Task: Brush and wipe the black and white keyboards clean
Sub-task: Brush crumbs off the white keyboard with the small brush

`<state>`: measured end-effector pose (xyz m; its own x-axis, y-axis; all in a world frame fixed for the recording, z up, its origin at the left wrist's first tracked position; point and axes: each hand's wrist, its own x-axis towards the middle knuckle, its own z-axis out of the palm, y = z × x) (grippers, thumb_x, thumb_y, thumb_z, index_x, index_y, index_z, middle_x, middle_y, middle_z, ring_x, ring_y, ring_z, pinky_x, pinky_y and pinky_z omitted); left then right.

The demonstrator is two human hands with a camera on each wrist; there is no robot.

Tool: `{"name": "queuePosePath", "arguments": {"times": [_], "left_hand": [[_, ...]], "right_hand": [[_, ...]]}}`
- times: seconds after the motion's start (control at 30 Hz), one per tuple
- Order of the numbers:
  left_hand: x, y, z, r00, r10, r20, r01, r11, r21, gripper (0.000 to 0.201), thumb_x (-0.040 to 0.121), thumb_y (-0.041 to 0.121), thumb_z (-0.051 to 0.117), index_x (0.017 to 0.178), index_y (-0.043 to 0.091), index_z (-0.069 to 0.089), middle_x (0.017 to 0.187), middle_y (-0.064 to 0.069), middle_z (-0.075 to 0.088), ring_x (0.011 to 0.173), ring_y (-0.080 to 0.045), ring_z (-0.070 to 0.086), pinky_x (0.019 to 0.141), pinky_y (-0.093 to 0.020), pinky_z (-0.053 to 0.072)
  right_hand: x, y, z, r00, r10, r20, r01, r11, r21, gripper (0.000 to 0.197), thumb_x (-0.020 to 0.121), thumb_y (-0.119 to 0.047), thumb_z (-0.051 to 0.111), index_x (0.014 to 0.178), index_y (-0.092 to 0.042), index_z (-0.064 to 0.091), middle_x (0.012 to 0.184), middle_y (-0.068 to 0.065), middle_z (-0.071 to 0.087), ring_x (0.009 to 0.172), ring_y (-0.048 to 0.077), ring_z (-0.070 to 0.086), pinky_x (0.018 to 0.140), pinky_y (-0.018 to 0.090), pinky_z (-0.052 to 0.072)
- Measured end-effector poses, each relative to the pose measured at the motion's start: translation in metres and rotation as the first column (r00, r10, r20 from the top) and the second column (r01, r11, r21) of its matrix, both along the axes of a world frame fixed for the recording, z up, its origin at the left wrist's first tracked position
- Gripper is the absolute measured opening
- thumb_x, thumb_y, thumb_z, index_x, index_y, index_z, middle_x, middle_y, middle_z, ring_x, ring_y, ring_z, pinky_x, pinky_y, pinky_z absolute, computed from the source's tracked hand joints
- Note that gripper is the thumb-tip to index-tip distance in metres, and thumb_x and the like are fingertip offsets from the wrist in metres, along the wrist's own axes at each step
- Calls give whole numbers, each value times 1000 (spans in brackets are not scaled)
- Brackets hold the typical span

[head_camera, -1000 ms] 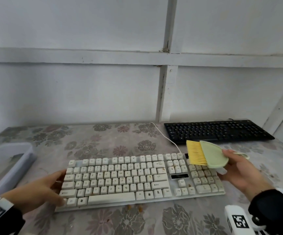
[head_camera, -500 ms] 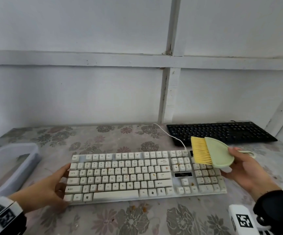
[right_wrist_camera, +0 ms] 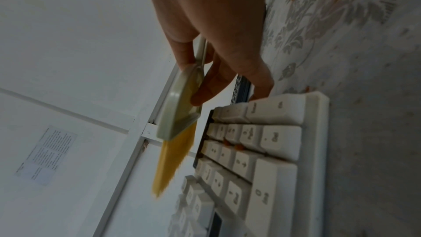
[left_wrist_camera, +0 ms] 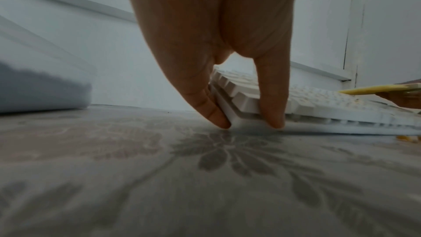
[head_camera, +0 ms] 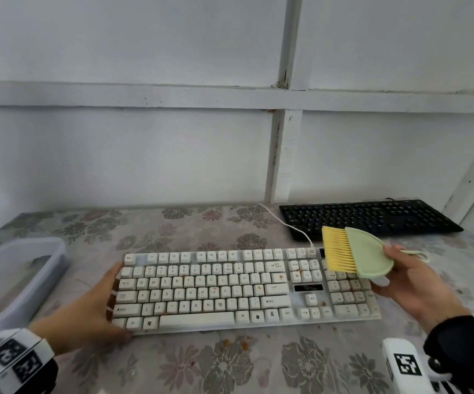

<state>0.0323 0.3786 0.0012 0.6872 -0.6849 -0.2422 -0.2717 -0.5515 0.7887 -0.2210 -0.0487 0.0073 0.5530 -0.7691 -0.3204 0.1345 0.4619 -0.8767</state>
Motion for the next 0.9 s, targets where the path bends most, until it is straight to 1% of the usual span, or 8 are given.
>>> {"name": "queuePosePath", "arguments": {"times": [0.07, 0.17, 0.23, 0.5, 0.6, 0.67, 0.8, 0.9], "left_hand": [[1, -1, -3, 1000, -22, 23, 21, 1000, 17, 122, 54, 12, 88, 133, 44, 0, 118, 18, 51, 98, 12, 59, 76, -7, 47], [4, 1, -7, 995, -30, 91, 24, 998, 59, 137, 41, 34, 86, 138, 44, -11, 132, 13, 41, 114, -2, 51, 99, -20, 40], [6, 2, -10, 989, -37, 144, 28, 998, 65, 135, 41, 39, 84, 136, 48, -11, 135, 11, 39, 119, -5, 47, 103, -25, 38], [3, 0, -12, 971, -16, 237, 4, 999, 50, 124, 51, 26, 87, 119, 62, -10, 122, 18, 43, 105, -1, 52, 85, -12, 41], [2, -2, -11, 967, -8, 256, -1, 999, 37, 120, 54, 21, 87, 113, 63, -9, 119, 17, 44, 102, -2, 52, 78, -10, 40], [2, -2, -12, 965, -5, 263, -3, 1000, 30, 119, 54, 19, 86, 111, 65, -8, 116, 17, 44, 99, -2, 53, 75, -9, 41], [3, -1, -13, 967, -10, 254, 9, 1000, 5, 121, 49, 23, 87, 109, 75, -4, 118, 23, 44, 102, -1, 55, 77, -11, 44], [3, -2, -14, 971, -9, 237, 9, 1000, 1, 118, 47, 22, 88, 116, 66, 3, 119, 21, 47, 103, -2, 56, 78, -11, 44]], "right_hand": [[0, 2, 1, 1000, -1, -4, 1, 1000, -10, 19, 94, -14, 51, 76, -23, 50, 91, 4, 62, 91, 22, 59, 68, 47, 45], [1, 5, 3, 1000, -5, -5, 5, 1000, -25, 20, 94, -14, 50, 76, -23, 49, 90, 4, 62, 89, 21, 58, 67, 46, 44], [2, 7, 4, 1000, -8, -5, 7, 1000, -26, 20, 94, -14, 50, 76, -23, 49, 90, 4, 62, 89, 21, 59, 67, 45, 44], [-1, 5, 6, 1000, -18, -7, 17, 999, -31, 17, 93, -14, 52, 78, -22, 52, 89, 4, 63, 89, 22, 59, 67, 45, 46], [-9, -4, 10, 996, -82, 26, 83, 995, -57, 21, 93, -12, 52, 74, -22, 52, 74, 0, 69, 86, 19, 59, 66, 43, 49], [-17, -15, 18, 985, -150, 90, 157, 984, -86, 26, 93, -11, 52, 71, -25, 54, 66, -5, 69, 82, 17, 58, 56, 34, 54], [-34, -29, 48, 970, -205, 132, 237, 919, -316, 31, 90, -3, 54, 78, -30, 62, 68, -10, 68, 66, 10, 65, 49, 25, 55], [-43, -33, 62, 985, -135, 105, 170, 843, -510, 35, 85, 0, 60, 93, -34, 65, 78, -11, 68, 66, 6, 68, 55, 28, 58]]}}
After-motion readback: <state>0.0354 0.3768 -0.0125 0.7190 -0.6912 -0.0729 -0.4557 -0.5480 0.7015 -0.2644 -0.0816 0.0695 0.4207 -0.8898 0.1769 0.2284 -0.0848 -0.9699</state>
